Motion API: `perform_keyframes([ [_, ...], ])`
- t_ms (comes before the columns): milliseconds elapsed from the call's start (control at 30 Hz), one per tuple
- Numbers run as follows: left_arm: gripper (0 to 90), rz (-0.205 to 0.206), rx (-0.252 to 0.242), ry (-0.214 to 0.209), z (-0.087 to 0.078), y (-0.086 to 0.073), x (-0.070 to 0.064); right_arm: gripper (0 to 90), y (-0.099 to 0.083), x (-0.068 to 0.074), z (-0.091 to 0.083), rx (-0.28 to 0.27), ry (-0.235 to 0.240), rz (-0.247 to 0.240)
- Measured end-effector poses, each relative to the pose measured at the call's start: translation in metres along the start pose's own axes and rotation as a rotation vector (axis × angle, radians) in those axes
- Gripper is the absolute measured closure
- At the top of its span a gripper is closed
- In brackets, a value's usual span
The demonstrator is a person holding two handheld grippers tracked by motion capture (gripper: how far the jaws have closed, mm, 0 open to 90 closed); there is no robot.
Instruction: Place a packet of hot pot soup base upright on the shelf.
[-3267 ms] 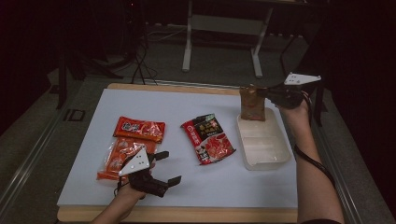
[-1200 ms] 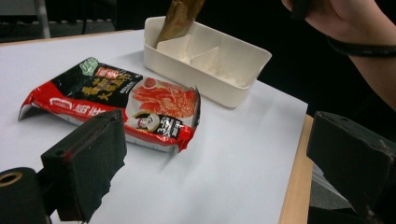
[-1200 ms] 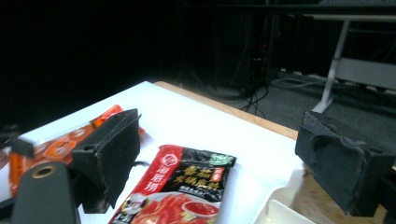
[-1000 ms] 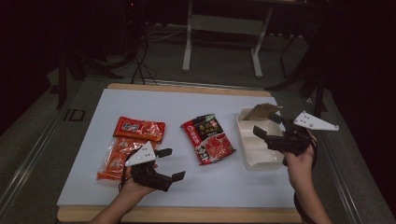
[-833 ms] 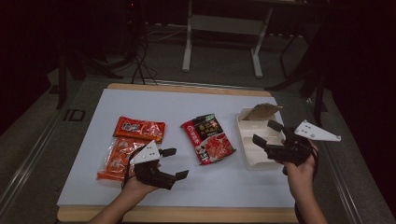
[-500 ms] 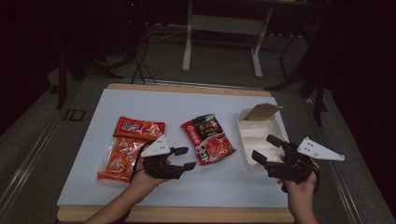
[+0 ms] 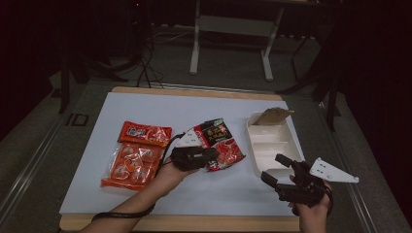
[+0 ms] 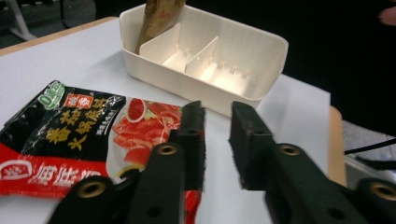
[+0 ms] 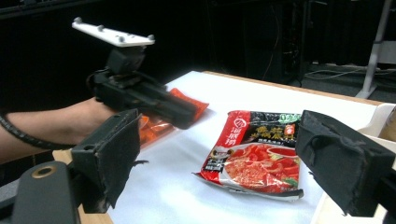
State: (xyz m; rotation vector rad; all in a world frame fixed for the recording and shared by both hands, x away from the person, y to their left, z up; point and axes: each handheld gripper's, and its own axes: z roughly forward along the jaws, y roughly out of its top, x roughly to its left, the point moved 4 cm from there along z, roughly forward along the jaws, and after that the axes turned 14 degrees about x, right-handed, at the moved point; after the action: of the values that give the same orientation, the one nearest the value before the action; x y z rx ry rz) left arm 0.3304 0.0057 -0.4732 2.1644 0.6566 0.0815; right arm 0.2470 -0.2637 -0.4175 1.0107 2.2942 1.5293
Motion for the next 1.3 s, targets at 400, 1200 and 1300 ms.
perform_keyframes([
  [400, 90.0, 0.01, 0.075, 0.024, 0.051, 0.025, 0.01, 14.2, -0.012, 0.005, -0.004, 0.006, -0.003, -0.013],
  [1200, 90.0, -0.022, 0.364, 0.081, 0.146, 0.057, 0.033, 14.3, -0.017, -0.002, -0.008, 0.004, -0.002, -0.013],
  [1300, 90.0, -0.011, 0.397, 0.089, 0.153, 0.057, 0.033, 14.3, -0.018, -0.002, -0.008, 0.005, -0.001, -0.009],
])
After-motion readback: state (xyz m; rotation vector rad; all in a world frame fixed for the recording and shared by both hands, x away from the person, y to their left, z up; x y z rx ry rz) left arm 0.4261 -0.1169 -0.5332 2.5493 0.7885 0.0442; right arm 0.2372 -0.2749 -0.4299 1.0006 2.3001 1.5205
